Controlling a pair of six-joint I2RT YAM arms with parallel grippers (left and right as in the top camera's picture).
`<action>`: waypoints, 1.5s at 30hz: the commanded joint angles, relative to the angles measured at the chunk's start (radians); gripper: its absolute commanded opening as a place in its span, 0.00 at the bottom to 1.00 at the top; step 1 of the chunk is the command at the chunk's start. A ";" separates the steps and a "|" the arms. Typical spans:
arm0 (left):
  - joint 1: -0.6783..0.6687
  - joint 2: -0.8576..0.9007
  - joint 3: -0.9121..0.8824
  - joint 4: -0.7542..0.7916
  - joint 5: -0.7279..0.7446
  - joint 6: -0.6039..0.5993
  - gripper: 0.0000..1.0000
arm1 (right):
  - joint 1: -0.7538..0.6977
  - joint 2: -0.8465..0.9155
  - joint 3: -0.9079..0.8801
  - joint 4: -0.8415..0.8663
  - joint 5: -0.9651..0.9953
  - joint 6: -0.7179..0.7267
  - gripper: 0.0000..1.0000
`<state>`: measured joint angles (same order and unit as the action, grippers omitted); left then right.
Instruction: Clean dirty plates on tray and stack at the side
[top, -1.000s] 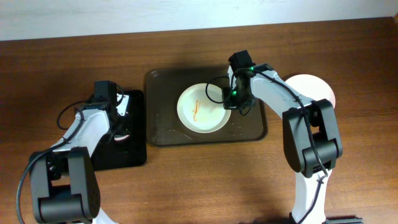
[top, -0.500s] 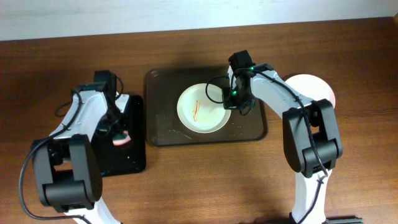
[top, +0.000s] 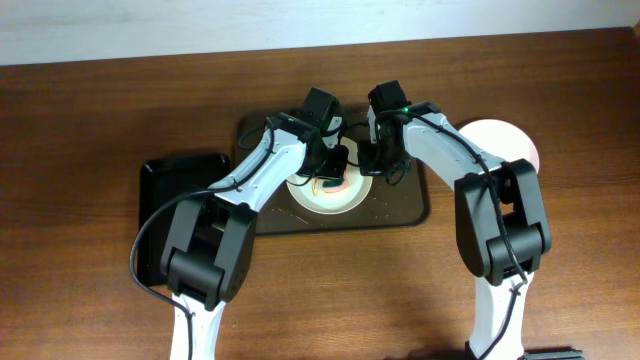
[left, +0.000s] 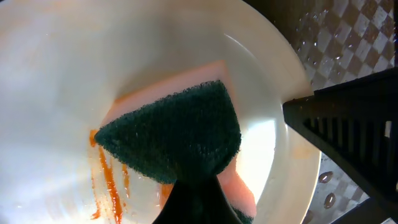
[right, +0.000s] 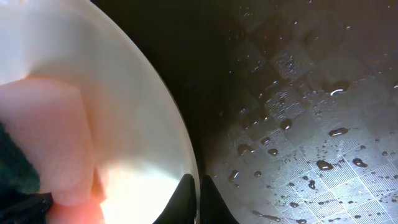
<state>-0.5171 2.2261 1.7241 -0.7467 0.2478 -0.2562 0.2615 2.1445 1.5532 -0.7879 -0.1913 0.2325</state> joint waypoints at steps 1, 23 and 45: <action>-0.014 0.080 0.004 -0.029 0.013 -0.047 0.00 | 0.007 0.007 -0.005 -0.005 0.016 -0.007 0.04; 0.042 0.081 0.315 -0.454 -0.825 0.182 0.00 | -0.021 0.051 -0.006 -0.093 0.021 0.178 0.04; 0.573 -0.179 -0.299 -0.245 -0.296 0.179 0.58 | -0.020 0.020 0.020 -0.094 0.019 -0.046 0.26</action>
<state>0.0498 2.0552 1.4338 -0.9680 -0.0372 -0.0834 0.2493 2.1601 1.5749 -0.8799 -0.2100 0.1974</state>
